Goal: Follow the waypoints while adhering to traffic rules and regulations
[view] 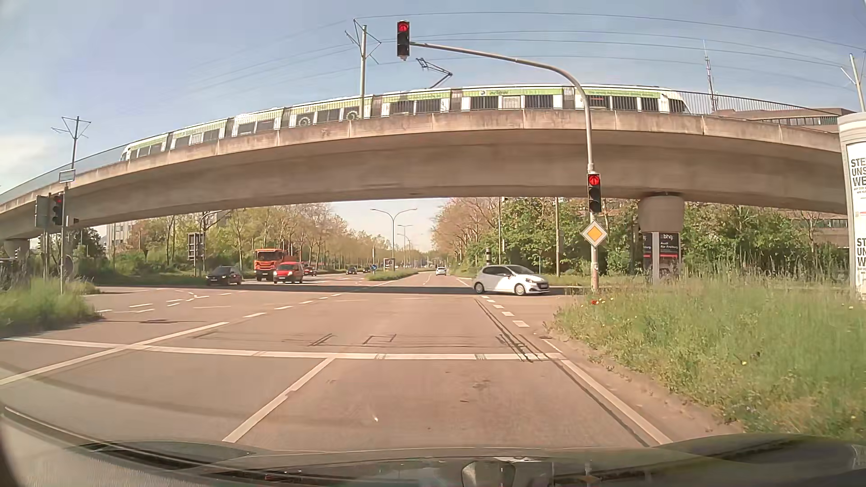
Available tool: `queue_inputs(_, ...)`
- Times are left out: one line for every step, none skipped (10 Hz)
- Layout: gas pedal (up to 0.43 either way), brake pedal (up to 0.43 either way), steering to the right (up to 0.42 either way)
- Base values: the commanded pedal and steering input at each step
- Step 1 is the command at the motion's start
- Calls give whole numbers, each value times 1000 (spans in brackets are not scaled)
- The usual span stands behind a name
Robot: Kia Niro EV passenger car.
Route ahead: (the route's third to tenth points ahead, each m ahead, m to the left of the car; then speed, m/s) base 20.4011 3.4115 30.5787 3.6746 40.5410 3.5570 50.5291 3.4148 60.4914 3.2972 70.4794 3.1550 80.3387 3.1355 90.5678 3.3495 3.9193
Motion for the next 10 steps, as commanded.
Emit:
queue_inputs(0,213,-4)
queue_inputs(0,213,-4)
queue_inputs(0,213,-4)
queue_inputs(0,213,-4)
queue_inputs(0,220,-4)
queue_inputs(0,213,-4)
queue_inputs(0,220,-4)
queue_inputs(0,213,-4)
queue_inputs(0,220,-4)
queue_inputs(0,220,-4)
